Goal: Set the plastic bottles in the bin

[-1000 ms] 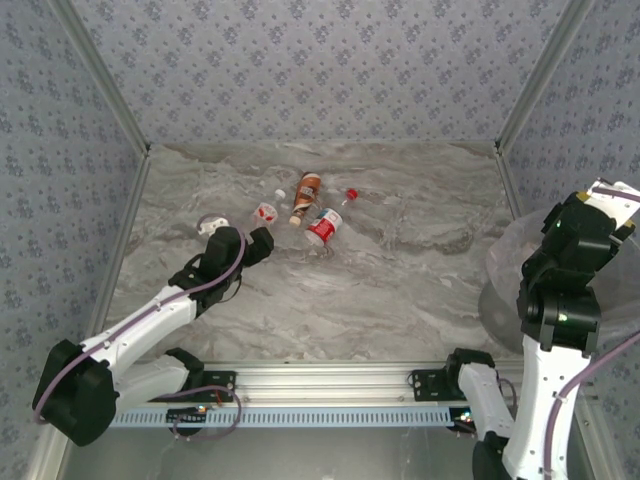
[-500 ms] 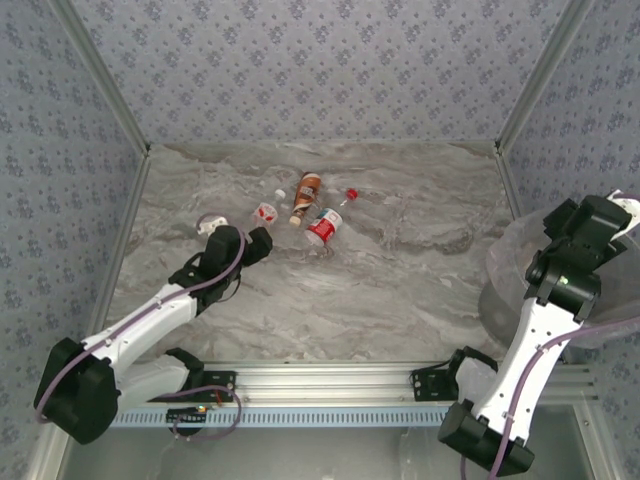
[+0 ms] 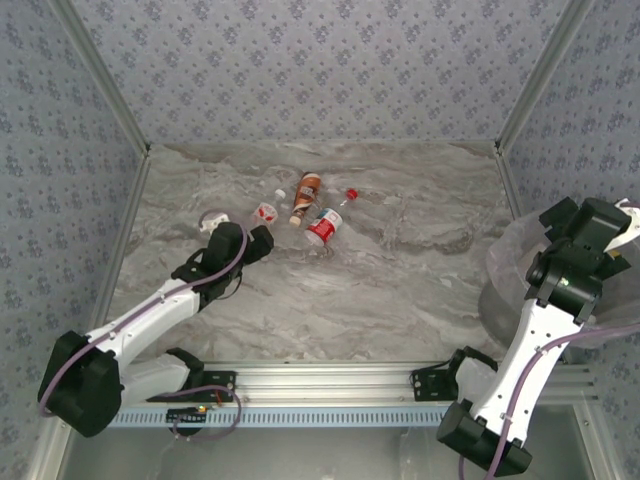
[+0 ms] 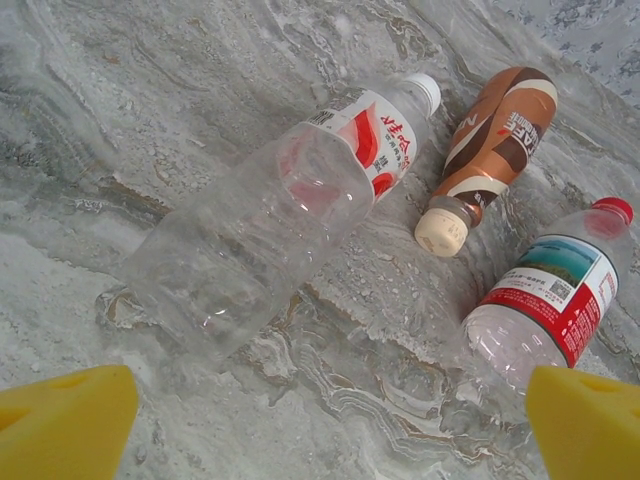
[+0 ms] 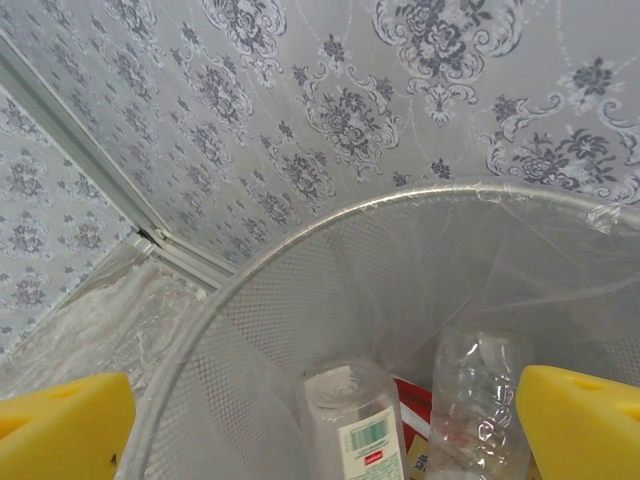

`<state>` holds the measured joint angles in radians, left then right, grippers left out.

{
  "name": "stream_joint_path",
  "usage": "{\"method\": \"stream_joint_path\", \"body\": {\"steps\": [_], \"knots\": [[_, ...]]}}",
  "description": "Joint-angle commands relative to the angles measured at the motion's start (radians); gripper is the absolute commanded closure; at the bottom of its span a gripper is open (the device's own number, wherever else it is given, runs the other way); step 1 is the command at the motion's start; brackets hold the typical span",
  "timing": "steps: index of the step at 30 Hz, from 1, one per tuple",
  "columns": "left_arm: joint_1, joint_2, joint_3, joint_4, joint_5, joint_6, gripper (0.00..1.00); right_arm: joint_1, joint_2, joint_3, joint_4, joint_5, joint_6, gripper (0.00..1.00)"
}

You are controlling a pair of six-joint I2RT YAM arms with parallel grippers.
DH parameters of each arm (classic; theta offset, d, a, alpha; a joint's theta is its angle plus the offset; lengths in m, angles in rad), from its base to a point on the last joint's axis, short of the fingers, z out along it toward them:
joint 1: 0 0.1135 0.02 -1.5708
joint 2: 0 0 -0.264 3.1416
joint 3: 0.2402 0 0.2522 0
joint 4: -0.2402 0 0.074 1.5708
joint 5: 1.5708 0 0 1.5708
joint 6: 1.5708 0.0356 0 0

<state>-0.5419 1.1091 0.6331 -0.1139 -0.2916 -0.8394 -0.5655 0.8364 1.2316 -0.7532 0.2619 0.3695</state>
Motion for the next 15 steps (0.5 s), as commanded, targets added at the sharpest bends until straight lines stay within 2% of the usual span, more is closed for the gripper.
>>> {"method": "stream_joint_path", "body": {"steps": [1,12,15], "knots": [[0.012,0.009,0.040,-0.025,0.018,0.001,0.01,-0.007,-0.012,0.031,-0.015,-0.008,0.024,0.00],[0.105,0.044,0.070,-0.056,0.121,0.021,0.01,0.001,-0.021,0.049,-0.014,-0.072,0.019,0.00],[0.134,0.056,0.082,-0.058,0.154,0.049,0.01,0.011,-0.034,0.050,0.002,-0.140,0.015,0.00]]}}
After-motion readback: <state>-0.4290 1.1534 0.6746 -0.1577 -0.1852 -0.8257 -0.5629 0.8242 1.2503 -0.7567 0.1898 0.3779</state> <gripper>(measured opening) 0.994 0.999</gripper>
